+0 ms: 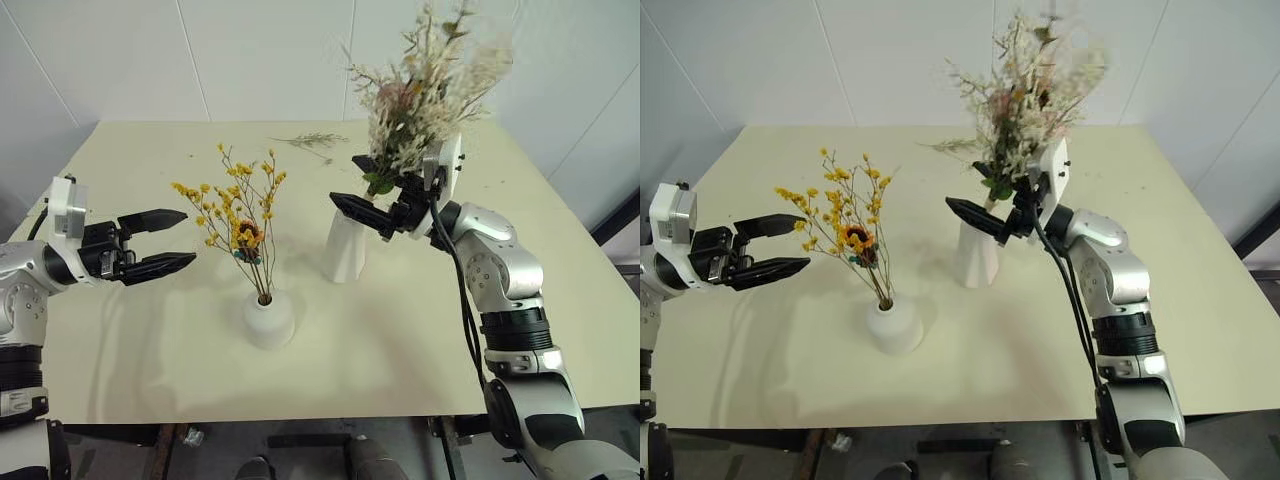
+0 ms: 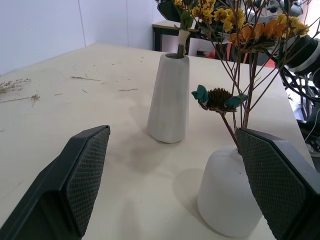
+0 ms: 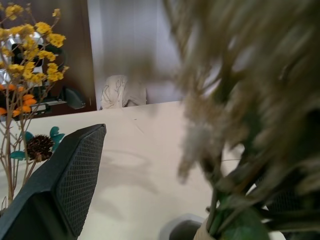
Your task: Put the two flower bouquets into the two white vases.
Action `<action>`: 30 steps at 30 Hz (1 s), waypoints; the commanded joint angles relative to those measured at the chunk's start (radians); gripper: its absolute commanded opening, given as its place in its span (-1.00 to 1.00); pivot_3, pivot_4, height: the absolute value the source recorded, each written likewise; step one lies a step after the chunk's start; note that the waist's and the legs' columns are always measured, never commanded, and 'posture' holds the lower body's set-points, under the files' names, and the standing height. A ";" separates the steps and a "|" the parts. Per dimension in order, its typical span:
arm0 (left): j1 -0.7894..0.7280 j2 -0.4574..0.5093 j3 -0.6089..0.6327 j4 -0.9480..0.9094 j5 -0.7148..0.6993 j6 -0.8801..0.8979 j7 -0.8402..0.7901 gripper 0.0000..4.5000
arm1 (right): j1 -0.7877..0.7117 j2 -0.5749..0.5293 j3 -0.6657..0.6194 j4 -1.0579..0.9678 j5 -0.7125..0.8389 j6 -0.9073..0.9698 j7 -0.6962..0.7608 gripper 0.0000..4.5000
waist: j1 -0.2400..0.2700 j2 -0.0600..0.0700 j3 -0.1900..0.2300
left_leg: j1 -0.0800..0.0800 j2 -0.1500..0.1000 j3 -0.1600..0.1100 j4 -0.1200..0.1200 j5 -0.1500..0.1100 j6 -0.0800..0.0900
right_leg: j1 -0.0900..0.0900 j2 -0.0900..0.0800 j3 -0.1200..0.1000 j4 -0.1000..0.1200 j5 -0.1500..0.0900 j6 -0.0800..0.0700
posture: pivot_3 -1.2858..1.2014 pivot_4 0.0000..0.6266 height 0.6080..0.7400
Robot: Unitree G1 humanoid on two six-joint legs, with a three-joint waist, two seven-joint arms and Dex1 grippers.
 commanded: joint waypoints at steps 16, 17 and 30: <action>0.080 0.016 0.042 -0.048 -0.004 -0.043 -0.001 0.91 | 0.115 -0.328 -0.060 -0.026 -0.062 -0.015 0.138 0.99 | 0.006 0.000 0.000 | 0.000 0.000 0.000 0.000 0.000 0.000 | 0.000 0.000 0.000 -0.001 0.000 0.000 | 0.03 -0.52 1.00; 0.082 0.017 0.044 -0.045 -0.004 -0.046 -0.003 0.91 | 0.147 -0.355 -0.084 -0.049 -0.047 -0.013 0.154 0.99 | 0.007 0.000 0.000 | 0.000 0.000 0.000 0.000 0.000 0.000 | 0.001 0.000 0.000 -0.001 0.000 0.000 | 0.03 -0.52 1.00; 0.020 0.017 0.001 -0.027 0.011 -0.058 -0.028 0.91 | 0.496 -0.573 -0.241 -0.291 0.051 0.005 0.299 0.99 | 0.020 0.000 0.000 | 0.001 0.000 0.001 0.001 0.000 0.001 | 0.003 0.000 0.000 -0.002 0.000 0.000 | 0.03 -0.52 1.00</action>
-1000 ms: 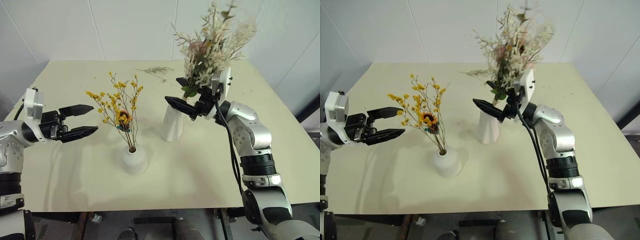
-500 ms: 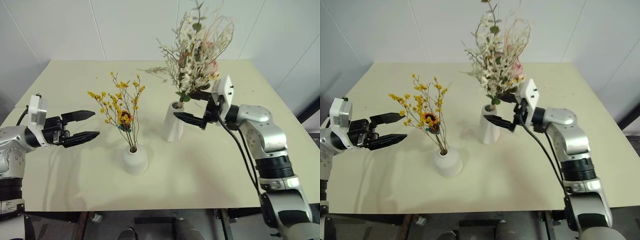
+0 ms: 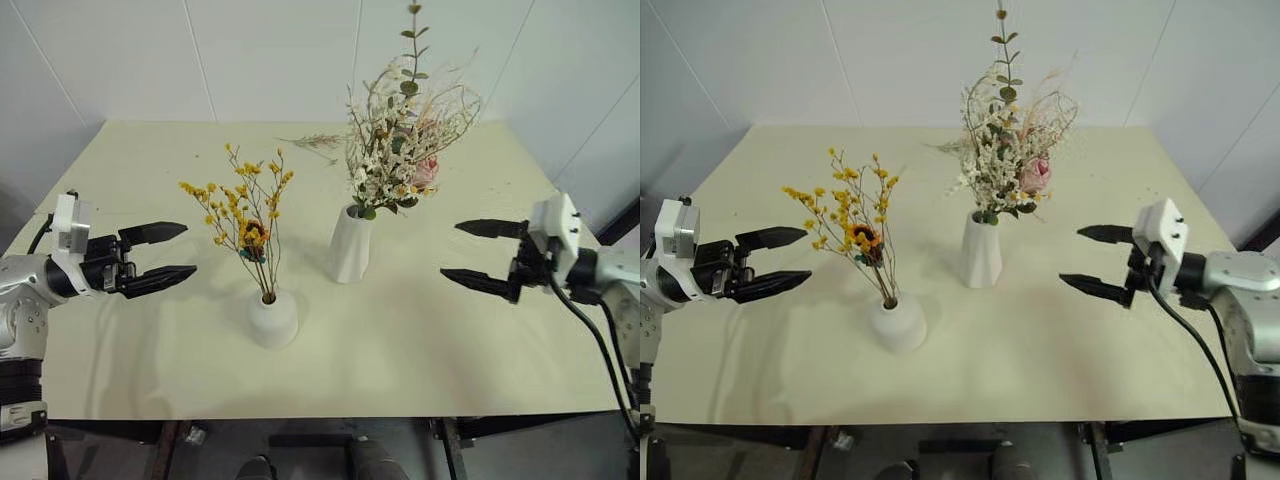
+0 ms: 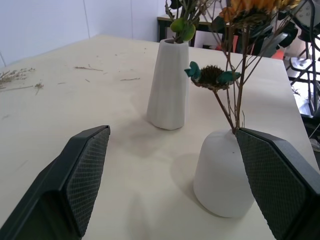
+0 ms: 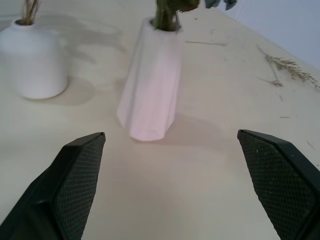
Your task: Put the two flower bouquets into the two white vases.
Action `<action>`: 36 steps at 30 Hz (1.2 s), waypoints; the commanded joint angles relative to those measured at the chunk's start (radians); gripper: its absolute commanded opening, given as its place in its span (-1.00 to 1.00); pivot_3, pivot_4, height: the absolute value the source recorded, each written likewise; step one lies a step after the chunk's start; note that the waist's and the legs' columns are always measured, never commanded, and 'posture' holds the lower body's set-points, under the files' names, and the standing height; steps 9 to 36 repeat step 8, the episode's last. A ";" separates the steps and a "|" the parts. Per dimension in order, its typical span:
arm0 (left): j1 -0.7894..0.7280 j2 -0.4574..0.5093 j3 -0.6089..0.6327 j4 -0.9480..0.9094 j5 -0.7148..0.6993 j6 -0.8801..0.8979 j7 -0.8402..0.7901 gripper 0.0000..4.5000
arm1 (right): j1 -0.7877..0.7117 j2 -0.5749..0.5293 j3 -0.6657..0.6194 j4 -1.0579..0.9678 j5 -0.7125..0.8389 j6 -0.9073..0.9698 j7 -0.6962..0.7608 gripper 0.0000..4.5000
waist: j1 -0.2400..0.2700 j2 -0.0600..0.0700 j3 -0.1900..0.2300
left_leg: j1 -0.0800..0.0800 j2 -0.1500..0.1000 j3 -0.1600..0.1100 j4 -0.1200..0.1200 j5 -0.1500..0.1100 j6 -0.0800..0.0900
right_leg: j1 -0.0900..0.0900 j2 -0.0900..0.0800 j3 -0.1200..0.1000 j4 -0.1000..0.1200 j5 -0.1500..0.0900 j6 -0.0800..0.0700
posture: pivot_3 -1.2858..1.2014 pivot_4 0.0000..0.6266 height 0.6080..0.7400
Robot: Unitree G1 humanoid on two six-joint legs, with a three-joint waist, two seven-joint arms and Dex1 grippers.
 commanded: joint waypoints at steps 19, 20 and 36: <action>-0.009 0.019 -0.002 -0.006 0.007 -0.020 -0.032 0.91 | 0.084 0.015 -0.043 -0.126 0.047 -0.024 -0.054 0.99 | 0.004 0.000 0.000 | 0.000 0.000 0.001 0.001 0.000 0.000 | 0.001 0.000 0.001 0.000 0.000 0.001 | 0.03 -0.52 1.00; -0.009 0.019 -0.002 -0.006 0.007 -0.020 -0.032 0.91 | 0.084 0.015 -0.043 -0.126 0.047 -0.024 -0.054 0.99 | 0.004 0.000 0.000 | 0.000 0.000 0.001 0.001 0.000 0.000 | 0.001 0.000 0.001 0.000 0.000 0.001 | 0.03 -0.52 1.00; -0.009 0.019 -0.002 -0.006 0.007 -0.020 -0.032 0.91 | 0.084 0.015 -0.043 -0.126 0.047 -0.024 -0.054 0.99 | 0.004 0.000 0.000 | 0.000 0.000 0.001 0.001 0.000 0.000 | 0.001 0.000 0.001 0.000 0.000 0.001 | 0.03 -0.52 1.00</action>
